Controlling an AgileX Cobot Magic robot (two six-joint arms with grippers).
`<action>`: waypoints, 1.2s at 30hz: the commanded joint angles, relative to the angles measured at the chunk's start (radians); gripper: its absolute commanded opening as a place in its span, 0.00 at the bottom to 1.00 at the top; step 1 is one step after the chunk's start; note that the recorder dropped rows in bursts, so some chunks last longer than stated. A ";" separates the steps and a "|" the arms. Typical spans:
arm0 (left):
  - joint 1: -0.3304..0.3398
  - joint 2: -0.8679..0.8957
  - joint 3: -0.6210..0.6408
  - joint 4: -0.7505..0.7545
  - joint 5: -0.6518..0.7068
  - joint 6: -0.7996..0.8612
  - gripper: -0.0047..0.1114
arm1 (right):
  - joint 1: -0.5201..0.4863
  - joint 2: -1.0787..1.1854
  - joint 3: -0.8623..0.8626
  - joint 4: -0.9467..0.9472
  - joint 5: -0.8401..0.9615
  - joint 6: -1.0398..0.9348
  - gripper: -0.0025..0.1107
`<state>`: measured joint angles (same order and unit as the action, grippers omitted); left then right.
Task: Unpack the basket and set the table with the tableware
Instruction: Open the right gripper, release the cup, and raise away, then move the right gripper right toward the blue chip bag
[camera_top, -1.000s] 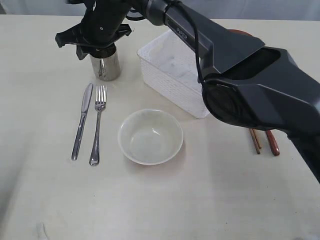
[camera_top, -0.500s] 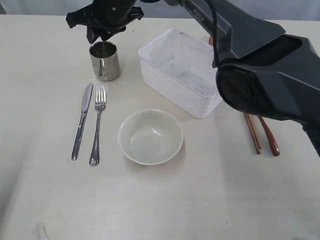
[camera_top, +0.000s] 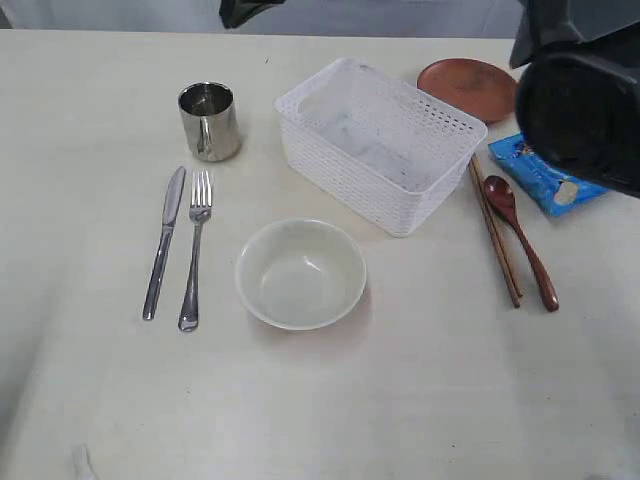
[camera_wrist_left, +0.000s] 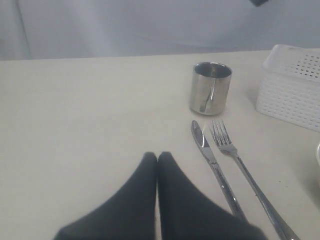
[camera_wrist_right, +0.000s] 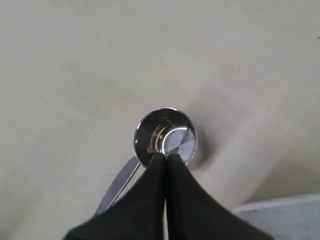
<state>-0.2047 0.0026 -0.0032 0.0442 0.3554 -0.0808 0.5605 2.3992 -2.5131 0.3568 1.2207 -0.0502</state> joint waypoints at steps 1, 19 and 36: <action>-0.005 -0.003 0.003 0.008 -0.011 -0.004 0.04 | -0.002 -0.193 0.109 -0.085 0.000 -0.065 0.02; -0.005 -0.003 0.003 0.008 -0.011 -0.004 0.04 | -0.211 -0.548 0.780 -0.215 -0.249 -0.121 0.02; -0.005 -0.003 0.003 0.008 -0.011 -0.004 0.04 | -0.493 -0.400 0.854 -0.098 -0.270 -0.249 0.02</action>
<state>-0.2047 0.0026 -0.0032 0.0442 0.3554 -0.0808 0.0917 1.9830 -1.6599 0.2505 0.9478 -0.2819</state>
